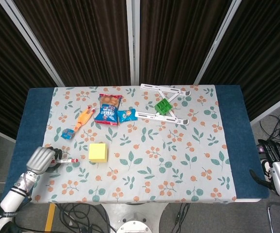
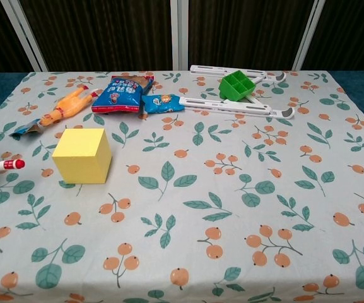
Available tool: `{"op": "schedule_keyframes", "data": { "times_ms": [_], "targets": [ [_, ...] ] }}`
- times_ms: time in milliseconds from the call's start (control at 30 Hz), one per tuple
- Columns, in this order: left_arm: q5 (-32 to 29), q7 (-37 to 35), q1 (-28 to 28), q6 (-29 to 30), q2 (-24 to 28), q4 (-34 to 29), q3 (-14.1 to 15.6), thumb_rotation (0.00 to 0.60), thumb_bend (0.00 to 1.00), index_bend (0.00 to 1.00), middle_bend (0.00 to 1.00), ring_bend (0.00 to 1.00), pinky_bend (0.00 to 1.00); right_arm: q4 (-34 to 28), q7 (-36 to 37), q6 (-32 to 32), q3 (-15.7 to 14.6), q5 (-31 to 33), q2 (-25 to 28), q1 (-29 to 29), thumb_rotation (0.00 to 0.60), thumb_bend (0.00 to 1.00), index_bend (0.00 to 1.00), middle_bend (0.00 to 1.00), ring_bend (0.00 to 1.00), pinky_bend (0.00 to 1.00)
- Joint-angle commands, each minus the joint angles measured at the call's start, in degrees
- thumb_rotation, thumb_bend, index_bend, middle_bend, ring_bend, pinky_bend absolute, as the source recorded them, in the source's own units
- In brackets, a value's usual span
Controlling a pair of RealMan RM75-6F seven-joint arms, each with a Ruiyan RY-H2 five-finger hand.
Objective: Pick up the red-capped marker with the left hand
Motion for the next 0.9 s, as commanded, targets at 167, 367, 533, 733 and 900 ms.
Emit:
{"op": "schedule_keyframes", "data": {
  "times_ms": [167, 367, 533, 733, 900],
  "targets": [
    [-1.63, 4.9, -2.04, -4.19, -0.64, -1.15, -1.54, 0.6, 0.46, 0.69, 0.74, 0.58, 0.75, 0.08, 0.1, 0.28, -0.08, 0.1, 0.12, -0.27, 0.6, 0.18, 0.01, 0.1, 0.0, 0.0],
    [-2.62, 8.15, -4.35, -7.11, -0.72, -3.15, -2.98, 0.6, 0.46, 0.69, 0.74, 0.58, 0.75, 0.38, 0.44, 0.5, -0.07, 0.33, 0.09, -0.52, 0.6, 0.18, 0.01, 0.1, 0.0, 0.0],
    [-3.03, 9.77, -5.9, -9.0, -0.92, -3.97, -3.58, 0.6, 0.46, 0.69, 0.74, 0.58, 0.75, 0.82, 0.89, 0.55, -0.06, 0.49, -0.08, -0.64, 0.6, 0.18, 0.01, 0.1, 0.0, 0.0],
    [-2.96, 11.29, -7.64, -10.49, -1.2, -5.38, -4.03, 0.6, 0.46, 0.69, 0.74, 0.58, 0.75, 1.12, 1.15, 0.61, -0.05, 0.5, -0.12, -0.72, 0.6, 0.18, 0.01, 0.1, 0.0, 0.0],
    [-3.06, 13.05, -9.17, -11.68, -1.57, -7.01, -4.58, 0.6, 0.46, 0.69, 0.74, 0.58, 0.75, 1.16, 1.18, 0.63, -0.05, 0.52, -0.06, -0.77, 0.6, 0.18, 0.01, 0.1, 0.0, 0.0]
  ]
}}
